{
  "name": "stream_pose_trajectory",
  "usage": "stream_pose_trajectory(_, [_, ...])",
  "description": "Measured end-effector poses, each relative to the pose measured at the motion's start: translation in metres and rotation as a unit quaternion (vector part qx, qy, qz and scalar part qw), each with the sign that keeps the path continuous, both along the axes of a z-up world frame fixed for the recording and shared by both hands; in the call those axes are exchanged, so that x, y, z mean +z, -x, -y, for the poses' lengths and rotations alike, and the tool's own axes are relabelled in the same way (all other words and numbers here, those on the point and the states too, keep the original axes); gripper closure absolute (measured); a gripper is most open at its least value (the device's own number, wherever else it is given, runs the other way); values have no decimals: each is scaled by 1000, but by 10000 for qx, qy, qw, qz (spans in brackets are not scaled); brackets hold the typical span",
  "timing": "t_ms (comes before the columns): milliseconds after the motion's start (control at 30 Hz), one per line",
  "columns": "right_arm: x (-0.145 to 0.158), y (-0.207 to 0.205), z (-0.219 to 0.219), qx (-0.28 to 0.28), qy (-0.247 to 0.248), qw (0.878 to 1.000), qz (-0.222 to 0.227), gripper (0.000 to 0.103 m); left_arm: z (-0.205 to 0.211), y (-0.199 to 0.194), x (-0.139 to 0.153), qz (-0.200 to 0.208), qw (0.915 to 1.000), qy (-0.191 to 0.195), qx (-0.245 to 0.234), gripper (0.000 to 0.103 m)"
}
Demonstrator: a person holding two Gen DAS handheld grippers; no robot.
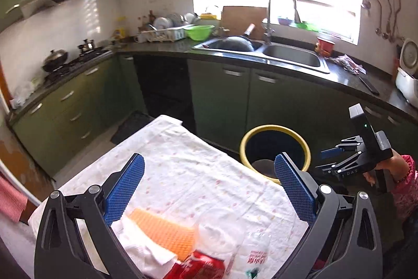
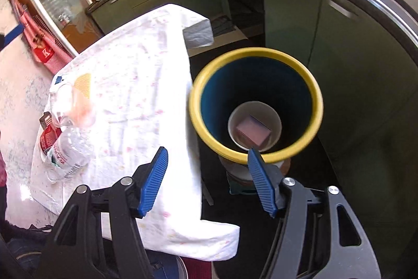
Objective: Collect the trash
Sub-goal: 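Carry the blue box over the bin and open the left tool, then grasp the clear plastic cup with the right tool and lift it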
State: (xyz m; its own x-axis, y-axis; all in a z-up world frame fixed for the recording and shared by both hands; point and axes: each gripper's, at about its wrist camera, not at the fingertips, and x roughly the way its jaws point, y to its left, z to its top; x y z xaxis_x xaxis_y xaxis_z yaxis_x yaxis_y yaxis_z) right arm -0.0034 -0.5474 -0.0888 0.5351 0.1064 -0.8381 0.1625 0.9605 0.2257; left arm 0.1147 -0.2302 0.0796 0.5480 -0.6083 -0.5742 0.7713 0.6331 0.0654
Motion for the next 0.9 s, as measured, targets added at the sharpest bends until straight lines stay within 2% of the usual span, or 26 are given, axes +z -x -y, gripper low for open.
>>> stream_pose_trajectory(100, [9,-14,-25,228,68,9997,49,43,-58,13,-10,-15,9983,221,540,5])
stream_pose_trajectory(233, [17,-44,-69,673,122,9976,89,43,-122,28,-36,-173,9912,525,1207,5])
stream_pose_trajectory(333, [25,-66,-101,1037,121,9945,123,43,-158,37,-62,-329,9857,604,1538,5])
stream_pose_trajectory(467, [35,-91,-139,1437,49,9895,168,43,-195,51,-93,-224,9767,570,2059,5])
stream_pose_trajectory(567, [37,-109,-161,1658,146,9860,137,48,-211,63,-110,-89,9708,452,2354,5])
stream_pose_trajectory(800, [13,-142,-190,1933,243,9804,-285,59,-217,86,-122,132,9676,156,2517,5])
stream_pose_trajectory(900, [2,-152,-192,1888,290,9808,-403,76,-213,88,-124,91,9683,158,2492,5])
